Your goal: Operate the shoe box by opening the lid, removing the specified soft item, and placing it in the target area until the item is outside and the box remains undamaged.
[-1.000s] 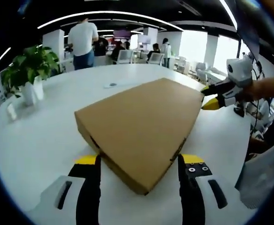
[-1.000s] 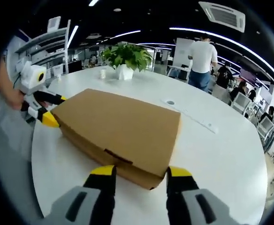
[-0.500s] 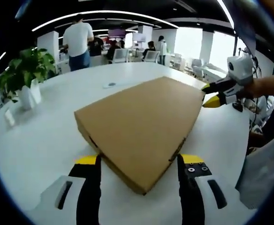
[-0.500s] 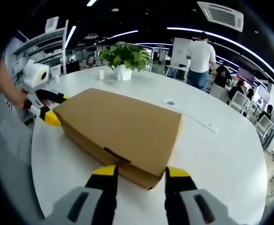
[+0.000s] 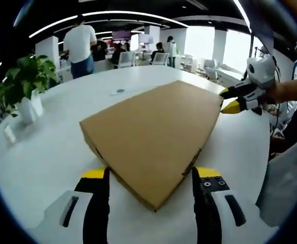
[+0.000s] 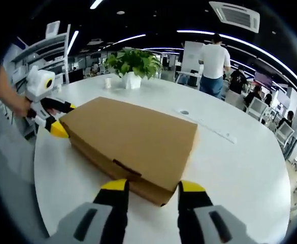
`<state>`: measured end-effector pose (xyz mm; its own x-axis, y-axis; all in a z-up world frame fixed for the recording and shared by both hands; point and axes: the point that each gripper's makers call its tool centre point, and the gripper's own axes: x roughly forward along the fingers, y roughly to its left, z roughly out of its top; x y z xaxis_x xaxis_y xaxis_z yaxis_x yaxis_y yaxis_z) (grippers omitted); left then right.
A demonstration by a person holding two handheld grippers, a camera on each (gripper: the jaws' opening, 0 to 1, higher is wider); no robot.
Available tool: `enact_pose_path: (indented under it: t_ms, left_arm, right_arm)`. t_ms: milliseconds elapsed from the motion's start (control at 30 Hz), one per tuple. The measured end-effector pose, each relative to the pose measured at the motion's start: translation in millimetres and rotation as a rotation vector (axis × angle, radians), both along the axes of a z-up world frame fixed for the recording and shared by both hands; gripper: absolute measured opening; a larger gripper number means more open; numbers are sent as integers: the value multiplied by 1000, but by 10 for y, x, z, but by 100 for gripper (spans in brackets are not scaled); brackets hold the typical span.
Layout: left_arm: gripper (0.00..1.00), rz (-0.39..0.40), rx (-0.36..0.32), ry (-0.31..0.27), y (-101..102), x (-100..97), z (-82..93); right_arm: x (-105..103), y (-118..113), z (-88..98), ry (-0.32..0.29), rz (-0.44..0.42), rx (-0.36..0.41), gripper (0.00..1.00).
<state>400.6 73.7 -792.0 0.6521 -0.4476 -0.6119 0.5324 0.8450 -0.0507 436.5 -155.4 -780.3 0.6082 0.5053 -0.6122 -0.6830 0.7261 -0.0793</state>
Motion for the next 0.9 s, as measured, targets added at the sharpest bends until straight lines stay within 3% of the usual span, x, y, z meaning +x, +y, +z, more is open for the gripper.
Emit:
enact_pose_path:
  t_ms: [900]
  left_arm:
    - [67, -82, 23, 19, 222, 54, -16]
  right_arm:
    - [-172, 164, 13, 5, -18, 30, 29]
